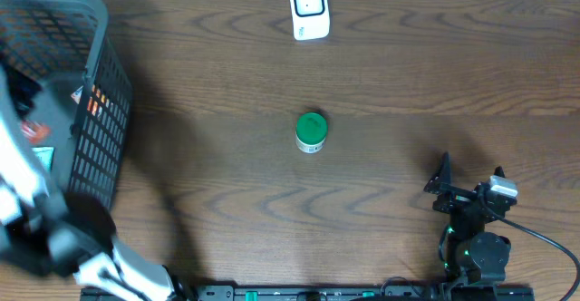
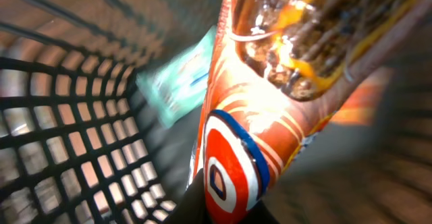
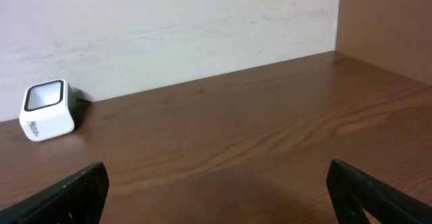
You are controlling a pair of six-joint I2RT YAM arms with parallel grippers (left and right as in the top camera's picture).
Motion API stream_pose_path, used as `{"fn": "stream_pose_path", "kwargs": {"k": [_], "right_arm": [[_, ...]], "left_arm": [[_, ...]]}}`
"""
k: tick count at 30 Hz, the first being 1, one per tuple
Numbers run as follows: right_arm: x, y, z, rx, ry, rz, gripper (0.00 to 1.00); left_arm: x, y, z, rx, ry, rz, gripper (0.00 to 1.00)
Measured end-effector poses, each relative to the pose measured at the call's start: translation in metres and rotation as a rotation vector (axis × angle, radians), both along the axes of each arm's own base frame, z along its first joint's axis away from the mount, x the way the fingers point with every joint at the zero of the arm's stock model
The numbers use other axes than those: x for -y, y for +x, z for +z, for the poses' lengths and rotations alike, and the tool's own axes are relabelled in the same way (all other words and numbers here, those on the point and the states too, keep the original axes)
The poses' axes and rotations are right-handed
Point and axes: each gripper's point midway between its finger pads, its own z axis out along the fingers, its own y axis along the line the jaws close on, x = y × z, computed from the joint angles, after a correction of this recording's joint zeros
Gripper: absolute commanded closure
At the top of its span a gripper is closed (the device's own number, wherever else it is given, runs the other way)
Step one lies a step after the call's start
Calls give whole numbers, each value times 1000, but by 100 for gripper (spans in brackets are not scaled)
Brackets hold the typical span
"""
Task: Scan the item barcode
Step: 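Carry the chocolate bar to the table left of the jar and release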
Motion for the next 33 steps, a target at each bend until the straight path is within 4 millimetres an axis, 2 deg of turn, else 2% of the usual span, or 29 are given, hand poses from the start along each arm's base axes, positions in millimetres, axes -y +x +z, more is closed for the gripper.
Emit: {"fn": "stream_pose_path", "kwargs": {"k": [1, 2, 3, 6, 9, 12, 14, 16, 18, 21, 25, 27, 33], "right_arm": [[0, 0, 0, 0, 0, 0, 1], [0, 0, 0, 0, 0, 0, 1], [0, 0, 0, 0, 0, 0, 1], [0, 0, 0, 0, 0, 0, 1], [0, 0, 0, 0, 0, 0, 1], [0, 0, 0, 0, 0, 0, 1], [0, 0, 0, 0, 0, -1, 1], [0, 0, 0, 0, 0, 0, 1], [0, 0, 0, 0, 0, -1, 1], [0, 0, 0, 0, 0, 0, 1], [0, 0, 0, 0, 0, 0, 1], [0, 0, 0, 0, 0, 0, 1], [0, 0, 0, 0, 0, 0, 1]], "left_arm": [[8, -4, 25, 84, 21, -9, 92], [21, -9, 59, 199, 47, -31, 92], [33, -15, 82, 280, 64, -50, 92], [74, -32, 132, 466, 77, -122, 93], [128, -34, 156, 579, 20, -271, 92], [182, -23, 155, 596, -73, -443, 93], [218, -12, 141, 556, -139, -559, 93], [254, 1, 118, 479, -195, -672, 92], [288, 14, 86, 372, -222, -767, 92], [324, 27, 36, 204, -215, -842, 92], [353, 38, -42, -44, -164, -869, 92], [361, 45, -67, -99, -149, -870, 93], [381, 63, -162, -249, -162, -835, 93]]}}
